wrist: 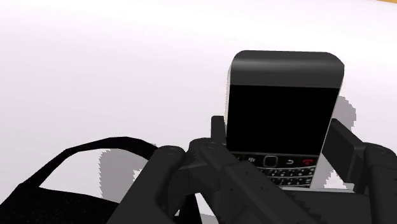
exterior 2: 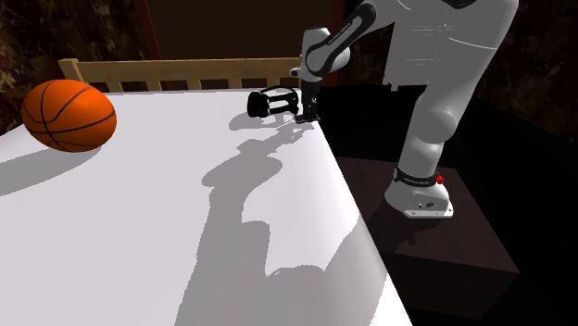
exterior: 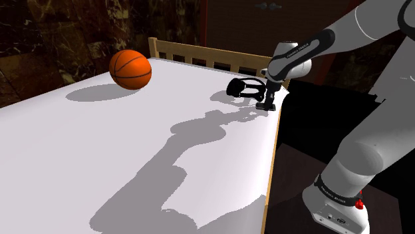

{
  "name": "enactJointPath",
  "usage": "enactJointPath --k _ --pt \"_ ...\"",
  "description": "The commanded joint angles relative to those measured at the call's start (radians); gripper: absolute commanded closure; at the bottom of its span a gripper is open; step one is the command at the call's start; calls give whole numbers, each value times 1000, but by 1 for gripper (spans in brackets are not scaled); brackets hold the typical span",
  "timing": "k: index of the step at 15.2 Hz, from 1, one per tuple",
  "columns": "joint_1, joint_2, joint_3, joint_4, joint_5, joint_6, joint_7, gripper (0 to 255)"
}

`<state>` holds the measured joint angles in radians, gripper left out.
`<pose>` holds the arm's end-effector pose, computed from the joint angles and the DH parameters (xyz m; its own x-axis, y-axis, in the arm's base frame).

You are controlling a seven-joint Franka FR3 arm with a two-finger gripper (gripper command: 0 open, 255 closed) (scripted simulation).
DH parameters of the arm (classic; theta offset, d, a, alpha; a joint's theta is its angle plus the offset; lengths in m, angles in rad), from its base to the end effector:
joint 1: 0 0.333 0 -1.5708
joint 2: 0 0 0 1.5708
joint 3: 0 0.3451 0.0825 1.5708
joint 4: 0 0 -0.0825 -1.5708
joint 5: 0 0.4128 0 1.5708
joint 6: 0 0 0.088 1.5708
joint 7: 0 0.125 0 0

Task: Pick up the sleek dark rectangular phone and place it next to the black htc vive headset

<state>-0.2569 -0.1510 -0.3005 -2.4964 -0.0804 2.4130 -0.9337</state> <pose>0.4063 -0.2532 0.3348 0.9056 0.4233 0.0266 0.4214 -0.9051 0.0572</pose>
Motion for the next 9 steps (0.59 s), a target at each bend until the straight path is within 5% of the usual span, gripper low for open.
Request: enactJointPath --k 1,5,6,9 --pt "0 2 0 0 1 3 0 255" --pt "0 2 0 0 1 3 0 255" --pt "0 2 0 0 1 3 0 0" --pt "0 2 0 0 1 3 0 0"
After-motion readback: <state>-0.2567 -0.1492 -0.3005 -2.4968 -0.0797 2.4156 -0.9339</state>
